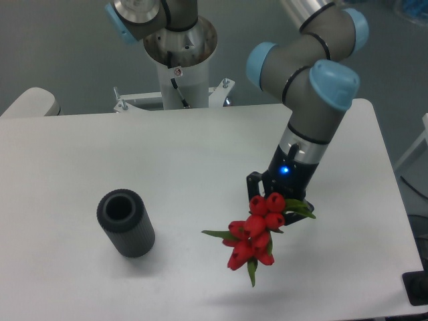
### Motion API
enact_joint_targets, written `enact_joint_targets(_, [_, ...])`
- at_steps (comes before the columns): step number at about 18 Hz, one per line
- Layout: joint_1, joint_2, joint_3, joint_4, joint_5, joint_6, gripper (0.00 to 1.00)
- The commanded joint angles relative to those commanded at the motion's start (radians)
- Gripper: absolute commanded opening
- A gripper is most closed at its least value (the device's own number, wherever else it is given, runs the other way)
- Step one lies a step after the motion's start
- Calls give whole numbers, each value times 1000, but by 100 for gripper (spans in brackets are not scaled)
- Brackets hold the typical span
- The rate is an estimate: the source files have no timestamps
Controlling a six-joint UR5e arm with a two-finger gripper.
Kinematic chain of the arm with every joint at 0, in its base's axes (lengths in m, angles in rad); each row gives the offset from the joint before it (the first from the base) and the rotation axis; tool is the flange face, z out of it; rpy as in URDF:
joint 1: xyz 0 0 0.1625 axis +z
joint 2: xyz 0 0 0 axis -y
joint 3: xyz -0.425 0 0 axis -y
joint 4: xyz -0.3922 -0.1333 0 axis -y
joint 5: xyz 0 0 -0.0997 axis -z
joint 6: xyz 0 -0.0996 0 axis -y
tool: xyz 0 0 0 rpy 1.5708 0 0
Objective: Pick up the flowers from the vase
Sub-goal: 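Carry the tulips away from the vase across the table, then hold the tulips suspended above the table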
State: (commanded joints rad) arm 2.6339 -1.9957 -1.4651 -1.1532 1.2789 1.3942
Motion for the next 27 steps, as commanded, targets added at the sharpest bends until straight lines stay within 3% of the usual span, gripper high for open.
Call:
enact_joint_targets(3, [-11,-28,34,-34,60,8,21])
enact_joint_targets(13, [-92,-146,115,-17,229,20,21])
enact_joint_targets(27, [-95,-150,126,-19,254,55,22])
